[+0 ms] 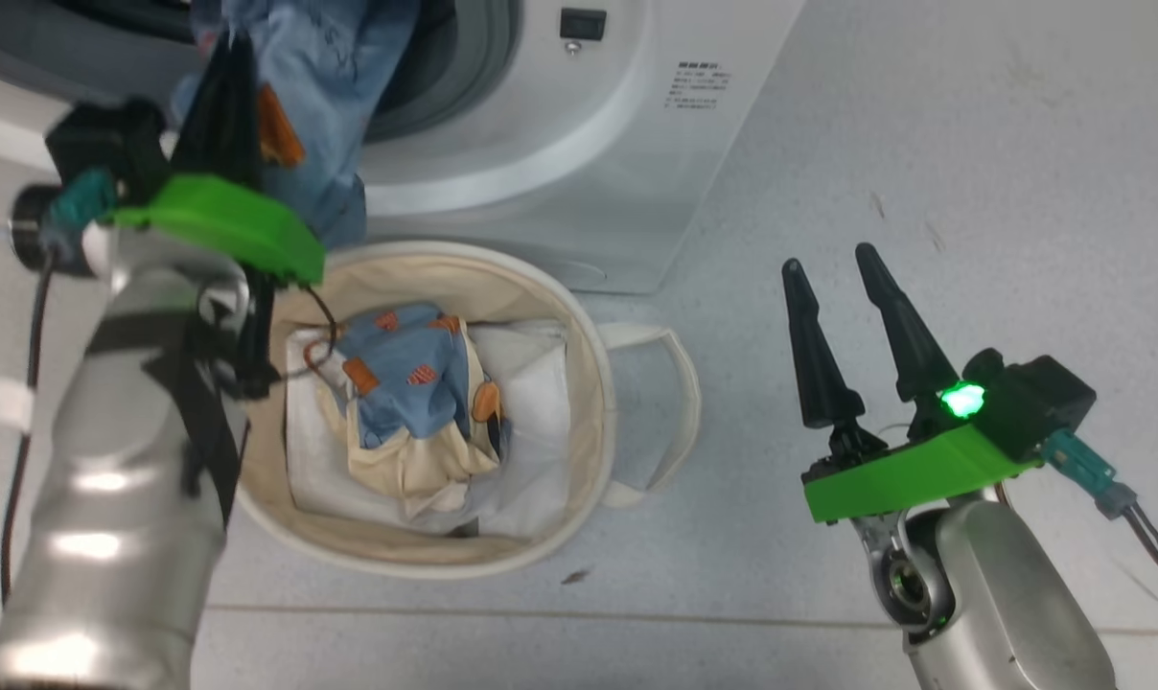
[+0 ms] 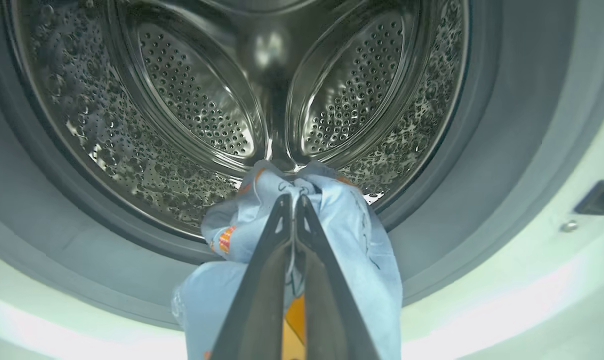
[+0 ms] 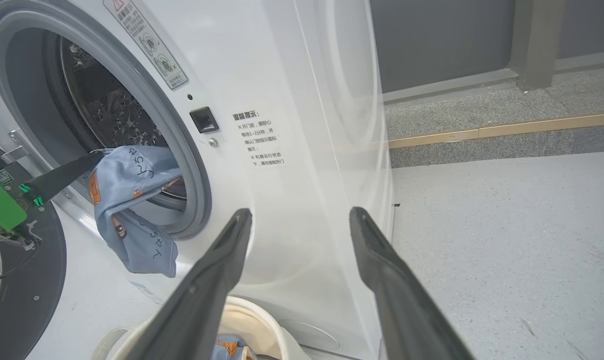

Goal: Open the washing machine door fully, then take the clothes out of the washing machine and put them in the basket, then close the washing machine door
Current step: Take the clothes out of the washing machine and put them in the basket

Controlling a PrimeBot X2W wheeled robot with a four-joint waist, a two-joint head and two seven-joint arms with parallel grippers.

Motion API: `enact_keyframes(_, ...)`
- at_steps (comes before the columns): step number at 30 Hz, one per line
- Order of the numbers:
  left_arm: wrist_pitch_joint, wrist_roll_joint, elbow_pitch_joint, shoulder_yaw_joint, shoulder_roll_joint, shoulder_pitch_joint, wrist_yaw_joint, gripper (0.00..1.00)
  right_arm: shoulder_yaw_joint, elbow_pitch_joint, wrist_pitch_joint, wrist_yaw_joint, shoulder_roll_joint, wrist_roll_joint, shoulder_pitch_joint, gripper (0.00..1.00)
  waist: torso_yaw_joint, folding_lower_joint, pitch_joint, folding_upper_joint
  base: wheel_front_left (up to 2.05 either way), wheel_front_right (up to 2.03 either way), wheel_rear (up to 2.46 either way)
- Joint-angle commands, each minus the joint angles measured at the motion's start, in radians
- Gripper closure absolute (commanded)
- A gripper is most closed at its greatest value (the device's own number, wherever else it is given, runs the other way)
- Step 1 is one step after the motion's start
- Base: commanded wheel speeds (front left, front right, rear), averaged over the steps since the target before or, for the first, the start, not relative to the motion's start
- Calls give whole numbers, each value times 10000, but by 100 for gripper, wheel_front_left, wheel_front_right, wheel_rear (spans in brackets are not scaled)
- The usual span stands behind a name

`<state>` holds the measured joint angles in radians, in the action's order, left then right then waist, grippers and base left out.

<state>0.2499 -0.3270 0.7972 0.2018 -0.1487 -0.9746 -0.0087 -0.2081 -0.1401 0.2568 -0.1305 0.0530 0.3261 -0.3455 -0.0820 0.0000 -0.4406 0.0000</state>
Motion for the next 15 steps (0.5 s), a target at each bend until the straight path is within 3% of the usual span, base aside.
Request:
enact_keyframes(1,116,133,-934,-383,-438,346,111,100,-190,244,49,-2,-28,24,225,0,95,0,321,0,0,0,0)
enact_keyframes(8,117,363,-3790,-864,-388,2321,349,100,-222,91,49,-2,-28,66,501,0,228,0,1060,0,0,0,0)
enact_keyframes(15,117,256,-6737,-1452,57,4115,386,100,-192,-39,49,-2,-28,74,823,0,375,0,1716,0,0,0,0)
